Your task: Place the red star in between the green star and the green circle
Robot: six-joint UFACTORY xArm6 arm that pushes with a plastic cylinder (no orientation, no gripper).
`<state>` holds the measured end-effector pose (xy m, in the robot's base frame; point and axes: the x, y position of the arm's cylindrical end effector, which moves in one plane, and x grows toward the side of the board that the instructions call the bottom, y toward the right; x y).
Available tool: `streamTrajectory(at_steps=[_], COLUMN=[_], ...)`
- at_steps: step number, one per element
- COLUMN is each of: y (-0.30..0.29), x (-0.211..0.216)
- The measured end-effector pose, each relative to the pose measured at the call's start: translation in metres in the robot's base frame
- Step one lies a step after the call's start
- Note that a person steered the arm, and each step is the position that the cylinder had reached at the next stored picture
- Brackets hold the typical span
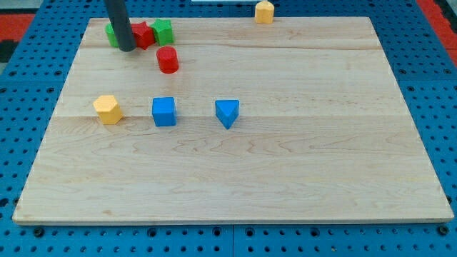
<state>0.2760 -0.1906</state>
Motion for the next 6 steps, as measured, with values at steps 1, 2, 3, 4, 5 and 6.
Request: streamTrajectory(at_steps=[1,2,3,4,5,6], y=[0.012,0.029,0.029,0.027,0.026,0.026], x=[0.005,0.010,0.003,-0.006,0.001,0.029])
